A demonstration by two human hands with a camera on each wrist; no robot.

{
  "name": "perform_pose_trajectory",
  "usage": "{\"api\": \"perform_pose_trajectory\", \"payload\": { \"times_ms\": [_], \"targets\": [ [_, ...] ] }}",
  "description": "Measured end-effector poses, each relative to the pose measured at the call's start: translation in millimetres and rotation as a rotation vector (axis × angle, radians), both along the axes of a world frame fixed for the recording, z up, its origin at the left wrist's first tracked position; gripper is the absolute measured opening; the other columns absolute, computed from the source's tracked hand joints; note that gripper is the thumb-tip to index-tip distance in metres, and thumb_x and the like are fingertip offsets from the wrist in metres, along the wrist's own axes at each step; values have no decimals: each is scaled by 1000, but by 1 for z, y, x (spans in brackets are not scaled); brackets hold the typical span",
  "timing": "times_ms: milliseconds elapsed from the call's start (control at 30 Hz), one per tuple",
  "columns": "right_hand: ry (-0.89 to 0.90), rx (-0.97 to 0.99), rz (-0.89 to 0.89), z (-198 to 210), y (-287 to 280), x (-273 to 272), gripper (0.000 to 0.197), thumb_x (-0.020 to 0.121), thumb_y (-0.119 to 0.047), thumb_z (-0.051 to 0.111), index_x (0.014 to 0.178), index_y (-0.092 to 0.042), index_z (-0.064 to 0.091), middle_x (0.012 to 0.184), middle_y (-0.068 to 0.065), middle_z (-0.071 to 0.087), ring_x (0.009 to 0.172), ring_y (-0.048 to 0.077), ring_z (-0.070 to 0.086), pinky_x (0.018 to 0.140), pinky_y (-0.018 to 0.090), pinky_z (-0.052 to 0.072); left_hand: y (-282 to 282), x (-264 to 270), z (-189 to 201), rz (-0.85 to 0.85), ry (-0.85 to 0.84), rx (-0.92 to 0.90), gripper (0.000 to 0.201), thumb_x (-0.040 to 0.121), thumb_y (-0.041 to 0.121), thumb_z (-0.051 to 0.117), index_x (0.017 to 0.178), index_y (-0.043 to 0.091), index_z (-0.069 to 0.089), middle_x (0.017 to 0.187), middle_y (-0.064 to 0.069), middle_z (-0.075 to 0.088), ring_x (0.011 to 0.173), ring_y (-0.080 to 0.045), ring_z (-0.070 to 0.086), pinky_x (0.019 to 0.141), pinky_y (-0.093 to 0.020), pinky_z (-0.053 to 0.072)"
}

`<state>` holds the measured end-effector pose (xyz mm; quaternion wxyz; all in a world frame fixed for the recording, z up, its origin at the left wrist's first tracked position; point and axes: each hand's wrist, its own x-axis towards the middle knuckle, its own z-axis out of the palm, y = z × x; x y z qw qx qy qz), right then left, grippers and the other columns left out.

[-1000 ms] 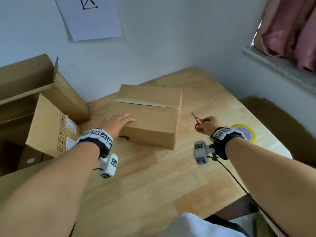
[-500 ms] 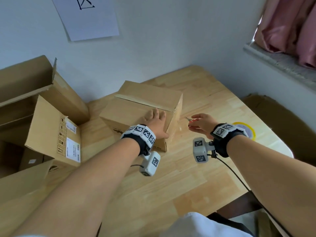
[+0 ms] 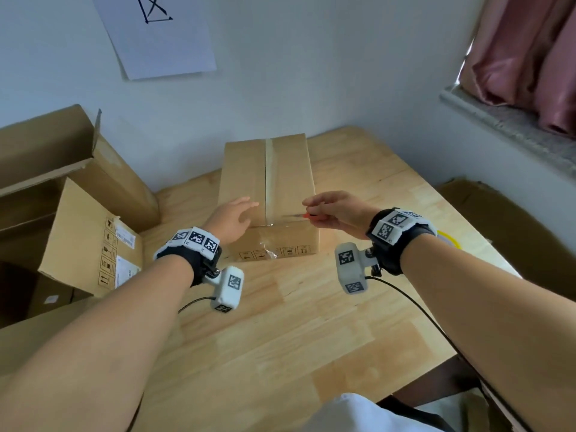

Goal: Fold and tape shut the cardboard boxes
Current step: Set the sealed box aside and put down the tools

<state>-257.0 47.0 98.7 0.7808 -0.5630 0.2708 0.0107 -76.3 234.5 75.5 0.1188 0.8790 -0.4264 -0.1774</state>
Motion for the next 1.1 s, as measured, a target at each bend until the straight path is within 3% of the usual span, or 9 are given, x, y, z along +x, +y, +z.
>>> {"api": "perform_pose_trajectory", "payload": {
  "times_ms": [67, 133, 233, 367, 533, 633, 900, 1033, 1100],
  "targets": [
    [-68, 36, -24, 7, 5, 11, 12, 91, 6, 51, 96, -3, 58, 93, 13, 60, 80, 16, 61, 66, 19, 56, -10, -11, 11, 198, 248, -211, 32, 98, 32, 47, 129, 29, 53, 135, 4, 53, 105, -15, 63, 91, -29, 51],
    [-108, 85, -27, 10, 10, 19, 13, 91, 8, 48, 91, -3, 56, 90, 12, 59, 81, 18, 61, 69, 21, 57, -21, -23, 22, 380, 720, -345, 29, 96, 39, 49, 118, 22, 57, 119, -3, 64, 88, -16, 69, 77, -27, 58],
    [-104, 54, 32, 8, 19, 27, 16, 90, 10, 48, 90, -4, 55, 91, 11, 58, 83, 19, 61, 76, 23, 58, -27, -32, 28, 532, 1038, -441, 24, 95, 24, 54, 109, 6, 62, 96, -11, 73, 77, -14, 71, 65, -20, 58],
    [-28, -99, 132, 5, 30, 31, 21, 86, 13, 53, 91, -7, 56, 94, 8, 57, 83, 18, 62, 80, 25, 57, -25, -29, 24, 614, 1142, -532, 17, 90, 4, 59, 105, -4, 62, 84, -12, 72, 73, -12, 71, 73, -20, 57],
    [130, -1151, 310, 1, 32, 37, 30, 80, -19, 72, 106, -25, 60, 116, -2, 40, 104, 18, 44, 94, 31, 43, -23, -25, 24, 676, 1143, -602, 17, 89, -6, 56, 105, -6, 60, 75, -15, 72, 68, -18, 72, 68, -24, 59],
    [42, -1488, 336, 2, 35, 38, 30, 85, -22, 66, 114, -25, 60, 112, 0, 48, 102, 19, 45, 88, 31, 42, -22, -27, 25, 704, 1157, -656, 16, 89, -7, 56, 104, -5, 61, 76, -16, 72, 68, -19, 72, 63, -22, 59],
    [165, -1261, 382, -12, 38, 36, 16, 91, -17, 58, 107, -19, 61, 95, 3, 66, 80, 18, 63, 73, 34, 56, 8, -34, 11, 738, 1073, -626, 17, 95, 11, 52, 105, 1, 61, 94, -14, 70, 77, -17, 70, 62, -19, 56],
    [150, -1340, 314, -19, 43, 35, 19, 97, -23, 48, 116, -20, 47, 88, 1, 64, 67, 16, 59, 55, 27, 52, 35, -31, -19, 812, 1080, -390, 17, 97, 11, 50, 96, 2, 64, 76, -7, 72, 62, -12, 66, 53, -19, 53],
    [136, -1359, 358, -21, 49, 40, 17, 100, -23, 41, 116, -18, 42, 76, -3, 55, 56, 10, 49, 46, 19, 39, 40, -36, -34, 858, 1071, -307, 14, 94, 10, 54, 102, 4, 64, 83, -5, 72, 68, -13, 63, 57, -21, 51]
  ]
}}
